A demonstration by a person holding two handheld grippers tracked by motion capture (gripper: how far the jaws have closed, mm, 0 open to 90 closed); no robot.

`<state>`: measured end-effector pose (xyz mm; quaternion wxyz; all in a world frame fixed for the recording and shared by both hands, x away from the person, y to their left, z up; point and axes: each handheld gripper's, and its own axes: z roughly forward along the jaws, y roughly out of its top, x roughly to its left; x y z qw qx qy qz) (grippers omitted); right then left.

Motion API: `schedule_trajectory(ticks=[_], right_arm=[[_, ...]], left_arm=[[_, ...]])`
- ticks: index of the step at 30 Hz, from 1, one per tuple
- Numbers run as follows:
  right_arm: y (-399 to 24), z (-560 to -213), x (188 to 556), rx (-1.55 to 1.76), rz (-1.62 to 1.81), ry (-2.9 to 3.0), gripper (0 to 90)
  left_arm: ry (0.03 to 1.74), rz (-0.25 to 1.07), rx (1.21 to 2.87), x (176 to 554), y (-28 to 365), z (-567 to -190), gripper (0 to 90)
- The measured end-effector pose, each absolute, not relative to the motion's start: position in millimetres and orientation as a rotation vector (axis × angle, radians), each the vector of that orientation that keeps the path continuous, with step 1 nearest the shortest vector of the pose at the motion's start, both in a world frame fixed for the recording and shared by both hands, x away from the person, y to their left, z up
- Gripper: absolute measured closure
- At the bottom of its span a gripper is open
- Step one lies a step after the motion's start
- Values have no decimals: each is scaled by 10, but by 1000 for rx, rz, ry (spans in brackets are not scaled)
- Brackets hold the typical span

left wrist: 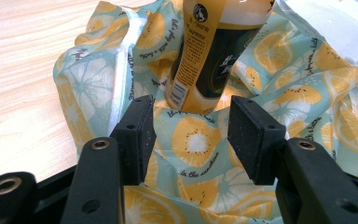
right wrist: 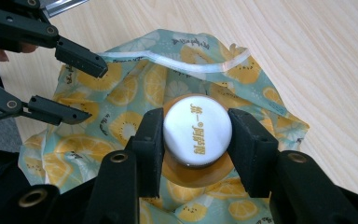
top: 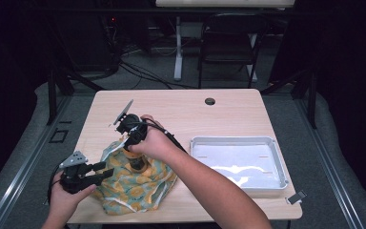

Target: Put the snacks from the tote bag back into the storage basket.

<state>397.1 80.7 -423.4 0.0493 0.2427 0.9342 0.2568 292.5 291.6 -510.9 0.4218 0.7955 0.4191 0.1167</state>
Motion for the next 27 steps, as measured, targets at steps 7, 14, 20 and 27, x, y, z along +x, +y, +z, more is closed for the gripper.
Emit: schedule_trajectory(ticks=[7,14,20,27], right_arm=[[831,-4234,3950,686,770,2831,582],[836,-4231,3945,695,768,2826,586],[839,-4228,3946,719,772,2826,587],[854,-4227,3940,729,783,2825,587]], left_arm=[[1053,290,1989,2924,2916,-5109,510],[1053,289,1987,2925,2917,-5110,511],[1056,287,1985,2925,2918,-5110,511],[1056,287,1984,2927,2921,-5112,512]])
